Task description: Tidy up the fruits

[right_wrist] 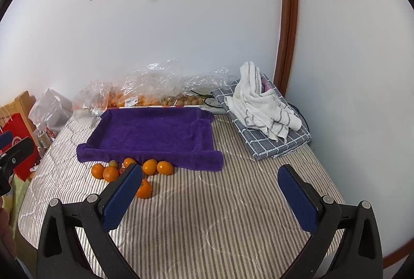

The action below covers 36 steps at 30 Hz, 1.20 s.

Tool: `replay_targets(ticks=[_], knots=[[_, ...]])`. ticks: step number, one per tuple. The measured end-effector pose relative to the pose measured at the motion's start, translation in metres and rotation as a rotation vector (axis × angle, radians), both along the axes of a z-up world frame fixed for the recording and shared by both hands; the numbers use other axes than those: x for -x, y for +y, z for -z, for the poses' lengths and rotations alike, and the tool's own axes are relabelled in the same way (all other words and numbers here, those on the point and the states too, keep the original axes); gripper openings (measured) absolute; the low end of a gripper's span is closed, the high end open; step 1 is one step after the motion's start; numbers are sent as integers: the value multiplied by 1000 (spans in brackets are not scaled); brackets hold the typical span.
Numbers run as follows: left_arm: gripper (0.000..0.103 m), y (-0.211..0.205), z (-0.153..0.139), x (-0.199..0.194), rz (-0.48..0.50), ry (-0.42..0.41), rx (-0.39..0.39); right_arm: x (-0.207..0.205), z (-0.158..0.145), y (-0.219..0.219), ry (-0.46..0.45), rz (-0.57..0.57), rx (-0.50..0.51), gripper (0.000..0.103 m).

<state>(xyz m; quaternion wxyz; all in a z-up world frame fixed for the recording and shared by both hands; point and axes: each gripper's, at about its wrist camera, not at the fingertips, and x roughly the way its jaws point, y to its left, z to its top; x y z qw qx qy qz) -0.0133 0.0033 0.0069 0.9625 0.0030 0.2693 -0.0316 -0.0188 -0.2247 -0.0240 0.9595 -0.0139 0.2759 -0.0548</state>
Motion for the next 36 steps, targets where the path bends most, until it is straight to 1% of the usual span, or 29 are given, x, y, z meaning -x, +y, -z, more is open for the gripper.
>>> replay_targets(ticks=[3,8,12,14,16,18,21,23,25,27,29,32,34,35,36], knots=[[103,4,2,-4,-4,10,19,-3,3,3,0,-5,4,103],[103,12,14,-12,-34,17,-3,-13,17,9,16,-21,19,103],[103,21,35,-24,-53,52,1,-25,40,14,45,-52,7,103],[103,27,51,-31,-58,78,-4,-33,57,16,72,-65,-3,103],[103,31,66,-38,-60,102,-19,-43,75,20,107,-92,-18,100],[103,37,84,-46,-70,134,-31,-53,90,25,131,-117,-33,94],[101,49,108,-59,-83,195,-24,-69,114,40,192,-170,-55,87],[91,57,122,-65,-87,233,-15,-82,131,53,231,-185,-51,83],[86,68,137,-73,-84,279,12,-91,144,66,257,-216,-53,82],[86,77,149,-77,-87,303,25,-94,152,75,254,-230,-48,81],[86,85,159,-79,-93,314,9,-98,157,85,240,-241,-36,81],[86,91,170,-83,-81,340,-16,-108,162,90,238,-246,-44,81],[86,95,176,-84,-82,353,-18,-119,168,93,249,-238,-41,74],[86,98,180,-84,-83,360,-12,-123,171,93,261,-240,-42,68],[86,101,183,-84,-84,370,-3,-126,174,94,273,-244,-43,65]])
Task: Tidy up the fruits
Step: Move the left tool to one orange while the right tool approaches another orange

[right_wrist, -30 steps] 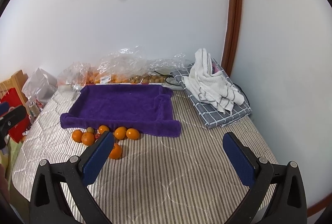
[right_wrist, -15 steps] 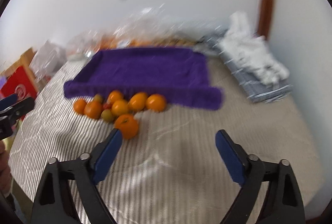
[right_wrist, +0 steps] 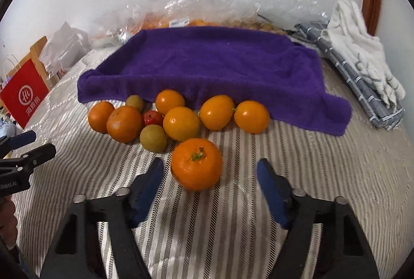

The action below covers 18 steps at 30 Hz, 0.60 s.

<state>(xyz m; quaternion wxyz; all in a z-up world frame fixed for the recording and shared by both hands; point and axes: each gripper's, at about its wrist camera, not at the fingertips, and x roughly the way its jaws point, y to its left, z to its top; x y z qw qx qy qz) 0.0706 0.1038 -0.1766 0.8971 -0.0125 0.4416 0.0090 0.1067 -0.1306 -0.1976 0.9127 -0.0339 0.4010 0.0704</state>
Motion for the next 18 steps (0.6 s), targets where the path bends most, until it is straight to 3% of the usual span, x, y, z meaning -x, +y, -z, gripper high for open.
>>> replay_targets(ticks=[3,8,12,14,18], knots=[[85,5,9,-2,-6,30,32,-4,6,3,22,-12,5,58],[84,6,11,1,-21,11,64,0,6,0,17,-51,-4,45],[84,-8,4,-5,67,6,133,8,2,-4,-13,-62,-3,43],[84,-19,3,-11,89,6,123,11,0,-5,-28,-64,10,43],[84,-43,9,-31,108,14,28,16,-1,-11,-35,-85,17,43]])
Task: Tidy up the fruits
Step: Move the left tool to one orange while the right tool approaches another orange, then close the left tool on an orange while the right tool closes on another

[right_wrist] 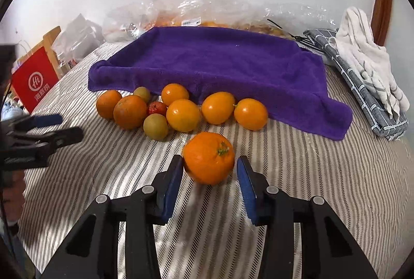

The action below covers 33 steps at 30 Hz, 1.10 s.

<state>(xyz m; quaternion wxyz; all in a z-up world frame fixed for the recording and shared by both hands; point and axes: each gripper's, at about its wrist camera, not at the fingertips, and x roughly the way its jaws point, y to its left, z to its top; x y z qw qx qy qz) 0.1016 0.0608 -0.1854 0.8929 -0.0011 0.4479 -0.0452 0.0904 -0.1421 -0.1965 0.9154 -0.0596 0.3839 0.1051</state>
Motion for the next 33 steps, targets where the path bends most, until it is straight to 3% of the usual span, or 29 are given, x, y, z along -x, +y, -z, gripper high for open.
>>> replay_targets(ticks=[5,11,15,29,31,33], knots=[[73,-14,6,-18,24,-8,-10,7,2,-16,7,12,-2,43],[58,-21,5,-30,52,-33,30,4,10,-30,50,39,-35,43],[58,-22,6,-34,36,-47,47,3,10,-32,49,65,-65,51],[66,-17,6,-38,42,-51,111,-2,11,-19,61,80,-85,53],[64,-18,6,-38,41,-52,108,-5,12,-13,60,79,-77,54],[55,-18,6,-37,36,-55,106,-7,13,-8,60,73,-67,54]])
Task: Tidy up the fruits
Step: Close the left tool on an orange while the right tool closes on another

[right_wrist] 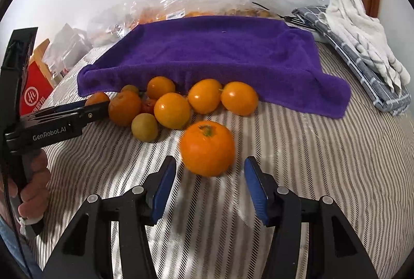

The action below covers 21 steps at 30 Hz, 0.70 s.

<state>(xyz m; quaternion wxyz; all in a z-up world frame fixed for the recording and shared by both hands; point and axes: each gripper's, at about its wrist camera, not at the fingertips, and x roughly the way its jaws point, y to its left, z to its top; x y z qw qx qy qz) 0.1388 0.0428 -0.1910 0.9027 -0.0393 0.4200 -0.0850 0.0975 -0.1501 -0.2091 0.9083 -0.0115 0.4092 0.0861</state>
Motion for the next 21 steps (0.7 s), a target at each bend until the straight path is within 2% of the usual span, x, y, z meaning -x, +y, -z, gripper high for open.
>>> replay_targets(ticks=[1,2,5,14,21], knots=[[44,1,-1,0,5,-3,14,-2,0,3,-4,-3,7,54],[38,2,-1,0,14,-4,30,-3,0,5,-6,-5,8,54],[37,2,-1,1,10,-6,31,-6,0,7,-14,5,16,43],[37,13,-11,13,-8,-77,76,-2,-9,0,-36,5,-1,42],[37,26,-22,28,-17,-32,92,-1,-42,-10,-75,23,-5,42]])
